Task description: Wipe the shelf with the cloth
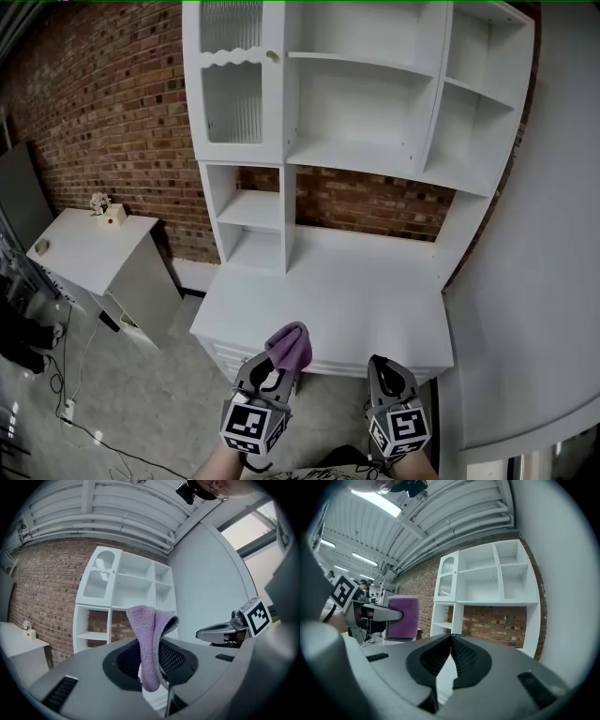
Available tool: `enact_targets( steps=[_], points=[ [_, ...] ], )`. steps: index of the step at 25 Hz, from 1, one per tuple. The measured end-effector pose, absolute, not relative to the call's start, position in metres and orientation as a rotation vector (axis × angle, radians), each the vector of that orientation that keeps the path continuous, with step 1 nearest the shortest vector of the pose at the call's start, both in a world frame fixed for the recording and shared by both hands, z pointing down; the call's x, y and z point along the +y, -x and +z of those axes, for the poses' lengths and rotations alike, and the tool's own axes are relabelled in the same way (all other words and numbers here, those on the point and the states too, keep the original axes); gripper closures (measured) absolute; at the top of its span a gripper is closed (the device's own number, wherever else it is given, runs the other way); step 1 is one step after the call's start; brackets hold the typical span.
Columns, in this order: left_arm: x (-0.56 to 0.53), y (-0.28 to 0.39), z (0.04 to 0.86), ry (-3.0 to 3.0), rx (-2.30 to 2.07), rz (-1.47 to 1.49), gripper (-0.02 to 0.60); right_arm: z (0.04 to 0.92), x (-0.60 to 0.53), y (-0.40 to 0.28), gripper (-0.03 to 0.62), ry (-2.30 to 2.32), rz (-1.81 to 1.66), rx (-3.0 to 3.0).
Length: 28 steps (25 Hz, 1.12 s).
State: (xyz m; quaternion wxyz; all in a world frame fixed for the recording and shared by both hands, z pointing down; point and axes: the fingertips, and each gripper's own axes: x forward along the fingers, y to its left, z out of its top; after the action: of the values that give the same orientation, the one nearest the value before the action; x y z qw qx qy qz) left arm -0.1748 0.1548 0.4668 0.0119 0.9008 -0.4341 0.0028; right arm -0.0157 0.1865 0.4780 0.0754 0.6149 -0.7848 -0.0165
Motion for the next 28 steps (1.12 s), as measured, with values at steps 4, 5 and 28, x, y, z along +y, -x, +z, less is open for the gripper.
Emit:
enact_targets(
  steps=[4, 5, 28],
  points=[
    [0.130, 0.165, 0.477, -2.793, -1.353, 0.053, 0.491, 0.487, 0.159, 0.005, 0.589, -1.828, -0.046, -2.350],
    [0.122, 0.162, 0.479, -2.793, -1.362, 0.055, 0.491, 0.488, 0.150, 0.002, 0.589, -1.819, -0.050, -2.355],
    [-0.156, 0.054, 0.430, -2.816, -1.571, 0.090, 0.491, 0.454, -0.137, -0.101, 0.589, -1.651, -0.115, -2.471]
  ],
)
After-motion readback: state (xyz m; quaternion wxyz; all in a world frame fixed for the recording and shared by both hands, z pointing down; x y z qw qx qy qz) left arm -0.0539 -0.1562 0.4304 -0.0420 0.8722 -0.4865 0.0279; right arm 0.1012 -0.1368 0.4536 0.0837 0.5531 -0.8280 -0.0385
